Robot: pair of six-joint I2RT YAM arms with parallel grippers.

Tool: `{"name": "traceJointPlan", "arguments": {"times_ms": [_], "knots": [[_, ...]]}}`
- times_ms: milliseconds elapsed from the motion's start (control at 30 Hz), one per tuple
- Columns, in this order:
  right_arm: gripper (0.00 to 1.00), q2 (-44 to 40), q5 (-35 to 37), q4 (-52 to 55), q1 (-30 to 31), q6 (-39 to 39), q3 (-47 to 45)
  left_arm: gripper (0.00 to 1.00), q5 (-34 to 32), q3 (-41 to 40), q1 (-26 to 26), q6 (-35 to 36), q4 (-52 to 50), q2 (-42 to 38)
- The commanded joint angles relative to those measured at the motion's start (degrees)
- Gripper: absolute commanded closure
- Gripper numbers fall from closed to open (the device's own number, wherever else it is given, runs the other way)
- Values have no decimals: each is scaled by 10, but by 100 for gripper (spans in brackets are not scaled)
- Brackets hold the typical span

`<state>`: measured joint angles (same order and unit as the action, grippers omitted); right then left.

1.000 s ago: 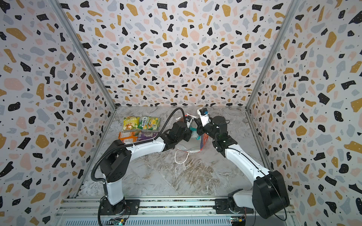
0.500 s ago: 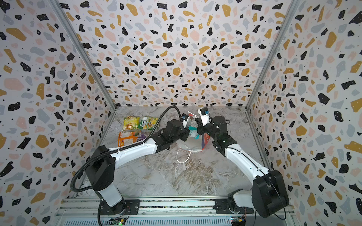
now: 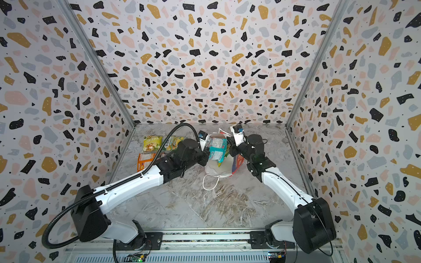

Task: Take the snacks out of the paper bag
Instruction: Pick up the snack from the paper bag, then place the snack at the middle-left of the table.

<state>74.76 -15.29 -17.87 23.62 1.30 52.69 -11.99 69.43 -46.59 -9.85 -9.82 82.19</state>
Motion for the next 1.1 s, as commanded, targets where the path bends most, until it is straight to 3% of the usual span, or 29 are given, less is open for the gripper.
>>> {"name": "traceJointPlan", "arguments": {"times_ms": [0,167,300,500,833,933,1067], "knots": [[100,-3,3,-12,-1,7,26,100,3,40,18,4,-72,-55],[100,3,-1,-9,-2,7,30,100,42,65,59,11,-171,-110],[100,-2,0,-9,-3,6,29,100,99,64,125,11,-259,-131],[100,-2,2,-8,-4,3,29,100,129,24,216,35,-346,-138],[100,-3,4,-6,-4,-1,28,100,127,-69,283,77,-360,-109],[100,-4,6,-5,-4,-3,27,100,68,-79,291,77,-367,-102],[100,-4,7,-7,-4,-5,24,100,43,-66,313,79,-381,-107]]}}
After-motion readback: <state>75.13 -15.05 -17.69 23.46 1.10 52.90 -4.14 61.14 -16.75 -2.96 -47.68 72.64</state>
